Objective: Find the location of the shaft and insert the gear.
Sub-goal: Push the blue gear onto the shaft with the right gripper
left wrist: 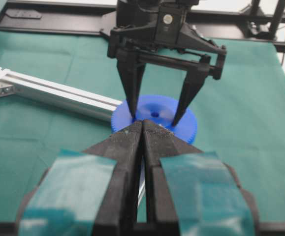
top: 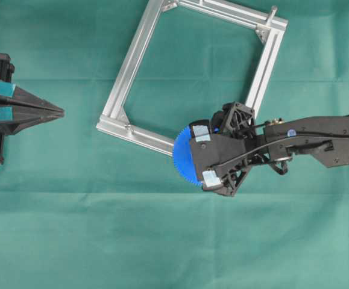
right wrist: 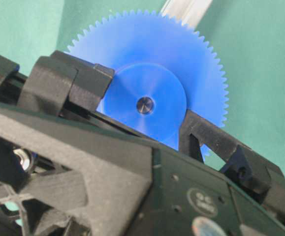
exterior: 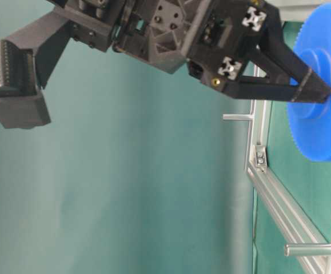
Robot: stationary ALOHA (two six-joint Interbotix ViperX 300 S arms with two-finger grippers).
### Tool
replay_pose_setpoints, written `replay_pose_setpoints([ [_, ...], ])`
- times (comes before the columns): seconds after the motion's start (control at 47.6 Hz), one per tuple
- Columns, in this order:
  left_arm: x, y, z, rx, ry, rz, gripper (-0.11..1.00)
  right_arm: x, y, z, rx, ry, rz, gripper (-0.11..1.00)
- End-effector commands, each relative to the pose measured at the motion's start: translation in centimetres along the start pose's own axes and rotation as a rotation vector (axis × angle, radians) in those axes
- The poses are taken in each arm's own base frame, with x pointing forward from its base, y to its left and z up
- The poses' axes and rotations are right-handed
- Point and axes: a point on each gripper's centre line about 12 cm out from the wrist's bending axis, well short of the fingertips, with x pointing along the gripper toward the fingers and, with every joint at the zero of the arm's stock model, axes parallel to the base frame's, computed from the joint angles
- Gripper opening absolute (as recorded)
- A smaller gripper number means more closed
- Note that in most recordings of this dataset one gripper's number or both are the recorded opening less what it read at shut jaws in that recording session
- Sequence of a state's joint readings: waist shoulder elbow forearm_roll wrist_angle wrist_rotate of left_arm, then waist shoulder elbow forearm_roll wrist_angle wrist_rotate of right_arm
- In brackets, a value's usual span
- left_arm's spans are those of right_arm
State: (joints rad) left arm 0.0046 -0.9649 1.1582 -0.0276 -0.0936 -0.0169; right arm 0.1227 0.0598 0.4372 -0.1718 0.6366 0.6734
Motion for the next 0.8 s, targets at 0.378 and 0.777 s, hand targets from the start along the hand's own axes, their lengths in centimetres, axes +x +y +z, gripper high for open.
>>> replay_pose_setpoints([
  [0.378,0.2,-0.1,1.1,-0.001,-0.024,-0.002,0.01,0.7,0.6,-0.1,-0.004,-0.008,0.019,0.69],
  [0.777,0.2,-0.1,1.0,-0.003,-0.023,-0.002,0.01,0.7,0.5,-0.1,-0.008,-0.005,0.017,0.69],
])
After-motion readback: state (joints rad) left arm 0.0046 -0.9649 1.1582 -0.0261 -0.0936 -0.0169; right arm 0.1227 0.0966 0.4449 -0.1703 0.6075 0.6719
